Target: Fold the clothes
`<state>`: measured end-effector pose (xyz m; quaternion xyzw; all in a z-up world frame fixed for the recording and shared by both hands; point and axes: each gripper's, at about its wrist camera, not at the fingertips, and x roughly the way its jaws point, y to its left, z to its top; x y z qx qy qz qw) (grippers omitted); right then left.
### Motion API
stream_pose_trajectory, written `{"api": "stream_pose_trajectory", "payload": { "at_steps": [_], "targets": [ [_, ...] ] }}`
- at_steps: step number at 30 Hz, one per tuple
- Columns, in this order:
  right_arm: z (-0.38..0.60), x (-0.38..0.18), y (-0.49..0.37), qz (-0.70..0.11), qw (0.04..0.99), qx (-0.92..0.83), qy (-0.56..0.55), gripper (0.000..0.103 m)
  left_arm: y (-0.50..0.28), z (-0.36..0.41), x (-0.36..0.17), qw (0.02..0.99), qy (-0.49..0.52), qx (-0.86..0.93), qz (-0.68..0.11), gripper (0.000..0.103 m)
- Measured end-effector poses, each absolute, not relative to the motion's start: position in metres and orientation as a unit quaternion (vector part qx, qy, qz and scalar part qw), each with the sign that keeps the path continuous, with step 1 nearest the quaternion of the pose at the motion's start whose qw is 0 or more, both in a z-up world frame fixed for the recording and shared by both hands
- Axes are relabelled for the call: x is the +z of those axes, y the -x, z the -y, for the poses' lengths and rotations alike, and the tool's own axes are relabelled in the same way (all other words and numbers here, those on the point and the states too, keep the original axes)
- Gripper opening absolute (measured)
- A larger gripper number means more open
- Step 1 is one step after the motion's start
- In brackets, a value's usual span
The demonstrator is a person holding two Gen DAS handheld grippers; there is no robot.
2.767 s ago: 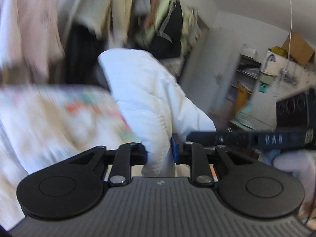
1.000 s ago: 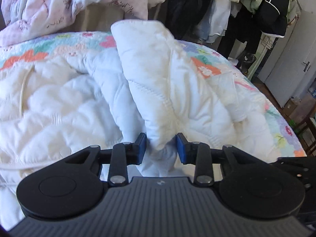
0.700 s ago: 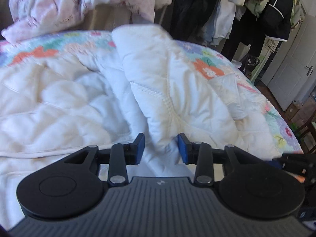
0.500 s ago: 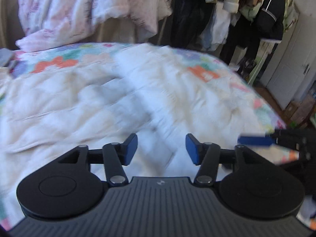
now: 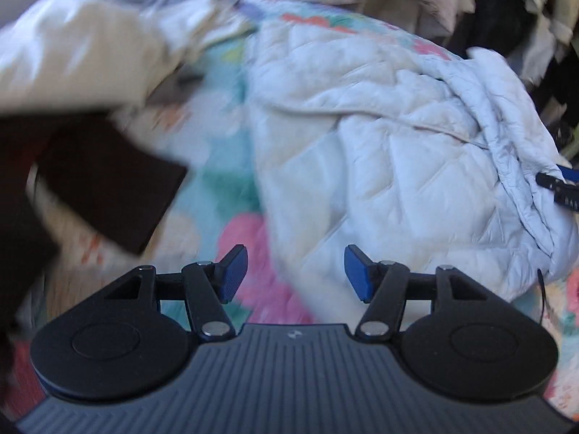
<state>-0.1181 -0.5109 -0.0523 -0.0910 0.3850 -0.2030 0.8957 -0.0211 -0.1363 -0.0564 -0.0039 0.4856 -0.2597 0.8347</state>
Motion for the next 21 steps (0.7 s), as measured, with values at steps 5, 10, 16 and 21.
{"api": "stream_pose_trajectory", "payload": {
  "at_steps": [5, 10, 16, 21],
  "targets": [
    [0.553, -0.052, 0.121, -0.379, 0.901, -0.209, -0.024, 0.055, 0.022, 0.136, -0.078, 0.811, 0.053, -0.270, -0.516, 0.059],
    [0.565, -0.035, 0.134, -0.347, 0.913, -0.186, -0.109, 0.059, 0.025, 0.145, -0.089, 0.806, 0.087, -0.270, -0.520, 0.059],
    [0.505, 0.000, 0.158, -0.301, 0.946, -0.048, -0.109, 0.065, 0.018, 0.142, -0.102, 0.800, 0.139, -0.274, -0.516, 0.062],
    [0.440, -0.018, 0.160, -0.331, 0.939, 0.055, -0.077, 0.066, 0.015, 0.147, -0.110, 0.802, 0.145, -0.266, -0.515, 0.067]
  ]
}}
